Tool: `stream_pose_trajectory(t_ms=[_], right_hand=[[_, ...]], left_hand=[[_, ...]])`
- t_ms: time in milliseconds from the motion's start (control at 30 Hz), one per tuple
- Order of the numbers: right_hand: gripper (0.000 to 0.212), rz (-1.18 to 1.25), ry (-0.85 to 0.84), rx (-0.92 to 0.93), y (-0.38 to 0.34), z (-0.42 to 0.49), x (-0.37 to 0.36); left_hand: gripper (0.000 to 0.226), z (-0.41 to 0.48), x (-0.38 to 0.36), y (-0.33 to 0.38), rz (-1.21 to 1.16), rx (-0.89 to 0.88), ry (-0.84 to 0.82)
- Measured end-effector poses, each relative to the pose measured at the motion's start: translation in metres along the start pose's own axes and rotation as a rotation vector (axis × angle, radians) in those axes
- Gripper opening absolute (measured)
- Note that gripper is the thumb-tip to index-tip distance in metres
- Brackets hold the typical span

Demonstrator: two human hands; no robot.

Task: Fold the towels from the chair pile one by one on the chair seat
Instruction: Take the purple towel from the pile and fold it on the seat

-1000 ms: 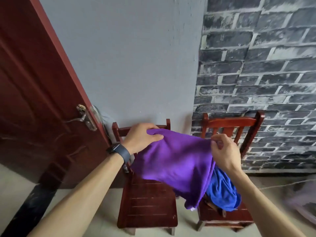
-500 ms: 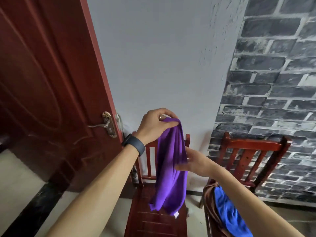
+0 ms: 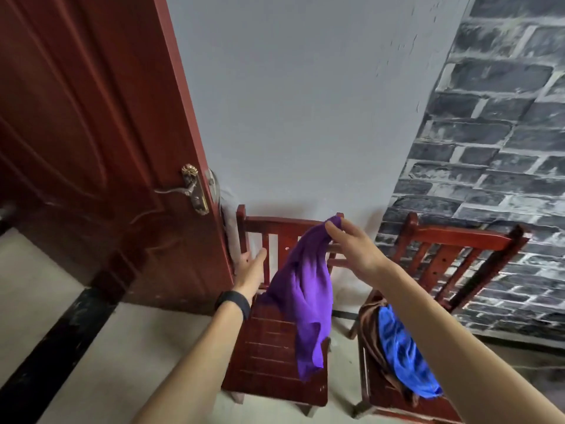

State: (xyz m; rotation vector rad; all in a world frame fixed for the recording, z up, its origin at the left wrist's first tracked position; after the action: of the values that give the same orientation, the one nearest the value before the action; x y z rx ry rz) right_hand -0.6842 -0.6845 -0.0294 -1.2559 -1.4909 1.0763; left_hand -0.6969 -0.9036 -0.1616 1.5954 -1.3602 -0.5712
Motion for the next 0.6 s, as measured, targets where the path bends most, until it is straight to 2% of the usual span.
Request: stream_pose_trajectory(t_ms=[33,100,167,233,267,367,433,500,600], right_hand=[[0.016,0.051,0.01,-0.021,0.0,0.0,0.002],[0.016,0.145,0.036,-0.05,0.005,0.001,0.009],[0.016,0.197,0.041,-0.064,0.008,-0.004,0.014],[0.017,0.272,0.042,-0.082,0.013,-0.007,0.021],[0.017,0.323,0.056,-0.1,0.017,-0.008,0.027],[0.01,0.422,0.07,-0.116,0.025,-0.013,0.049],[0.008,0.419,0.063,-0.072,0.028,-0.017,0.068],[0.022,0.374,0.083,-0.044,0.036,-0.021,0.092],[0.033,0.264,0.176,-0.057,0.059,-0.022,0.125]], left_hand=[[0.085,-0.009,-0.005,-0.034,-0.084,0.123,-0.015],[0.077,-0.034,-0.023,-0.083,-0.205,0.363,-0.12],[0.072,-0.057,-0.047,-0.096,-0.203,0.437,-0.314],[0.061,-0.07,-0.065,-0.087,-0.158,0.383,-0.448],[0.048,-0.07,-0.07,-0.076,-0.13,0.303,-0.461],[0.01,-0.059,-0.073,-0.041,-0.1,0.1,-0.331],[0.008,-0.051,-0.067,-0.025,-0.193,0.111,-0.275],[0.01,-0.039,-0.06,-0.013,-0.286,0.161,-0.264],[0.018,-0.022,-0.044,0.011,-0.275,0.133,-0.252]])
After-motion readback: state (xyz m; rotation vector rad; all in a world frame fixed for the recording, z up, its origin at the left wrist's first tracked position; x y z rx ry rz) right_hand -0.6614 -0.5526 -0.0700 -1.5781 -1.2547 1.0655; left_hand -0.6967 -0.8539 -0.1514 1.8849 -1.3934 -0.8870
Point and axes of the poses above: each hand's wrist, its own z-axis towards the middle knuckle, its own x-axis out of the back of the hand, y = z × x, the point moved 8 cm from there along z, towards the middle knuckle, and after that the axes turned 5 degrees about y, right-handed, at the moved point
